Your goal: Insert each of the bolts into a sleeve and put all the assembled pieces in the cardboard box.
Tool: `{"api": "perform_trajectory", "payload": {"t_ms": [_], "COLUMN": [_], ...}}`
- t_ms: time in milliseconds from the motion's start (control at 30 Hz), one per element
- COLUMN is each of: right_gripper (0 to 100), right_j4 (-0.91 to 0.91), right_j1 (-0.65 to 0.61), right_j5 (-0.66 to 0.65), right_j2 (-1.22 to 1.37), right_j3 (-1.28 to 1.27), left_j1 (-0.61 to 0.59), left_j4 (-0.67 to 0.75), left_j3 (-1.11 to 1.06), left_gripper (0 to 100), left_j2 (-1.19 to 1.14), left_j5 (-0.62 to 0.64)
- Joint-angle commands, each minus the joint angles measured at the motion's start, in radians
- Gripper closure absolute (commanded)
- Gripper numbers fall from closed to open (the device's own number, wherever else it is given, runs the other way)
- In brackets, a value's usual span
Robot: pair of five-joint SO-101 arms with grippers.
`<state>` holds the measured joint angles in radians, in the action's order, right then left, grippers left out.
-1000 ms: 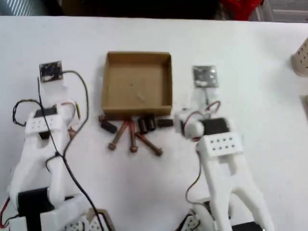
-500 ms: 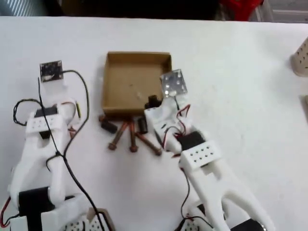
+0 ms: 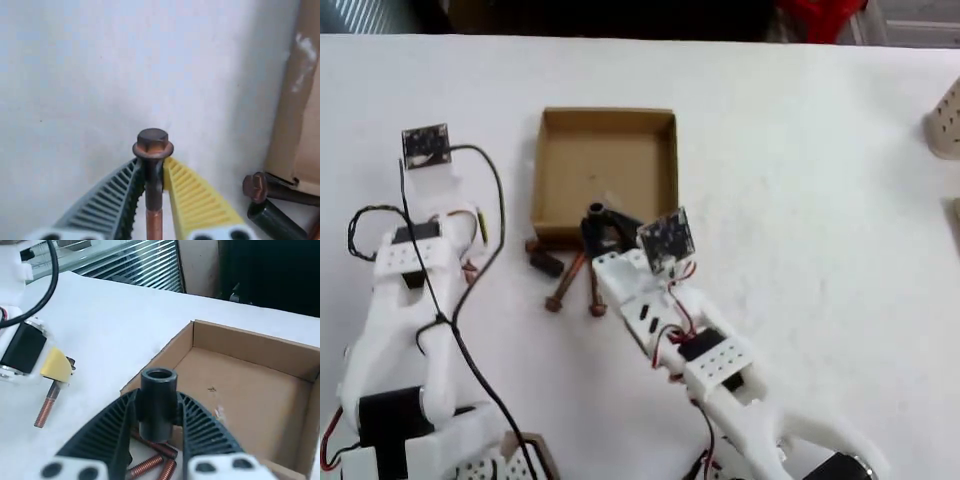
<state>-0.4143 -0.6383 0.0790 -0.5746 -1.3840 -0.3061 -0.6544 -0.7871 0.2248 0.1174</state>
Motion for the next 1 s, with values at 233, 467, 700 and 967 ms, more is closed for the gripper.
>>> {"api": "perform_trajectory", "payload": {"t_ms": [233,467,700,967], "right_gripper": [98.3,98.5,98.5,98.5], "right_j4": [-0.274,-0.223,0.104,0.510], "right_j1": [0.021,0.145,0.134,0.084], "right_j5": [0.008,0.021,0.063,0.127], "right_j2": [-0.048,-0.041,-0.041,-0.039], "right_j3": [-0.232,-0.287,-0.186,0.055], "left_j1": [-0.004,-0.002,0.015,0.015], "left_j4": [0.026,0.046,0.046,0.046], "left_j3": [0.048,0.046,0.046,0.046], "left_gripper": [98,98,98,98], "left_j2": [0.004,0.002,0.002,0.002], "left_j5": [0.005,0.006,0.002,0.002]}}
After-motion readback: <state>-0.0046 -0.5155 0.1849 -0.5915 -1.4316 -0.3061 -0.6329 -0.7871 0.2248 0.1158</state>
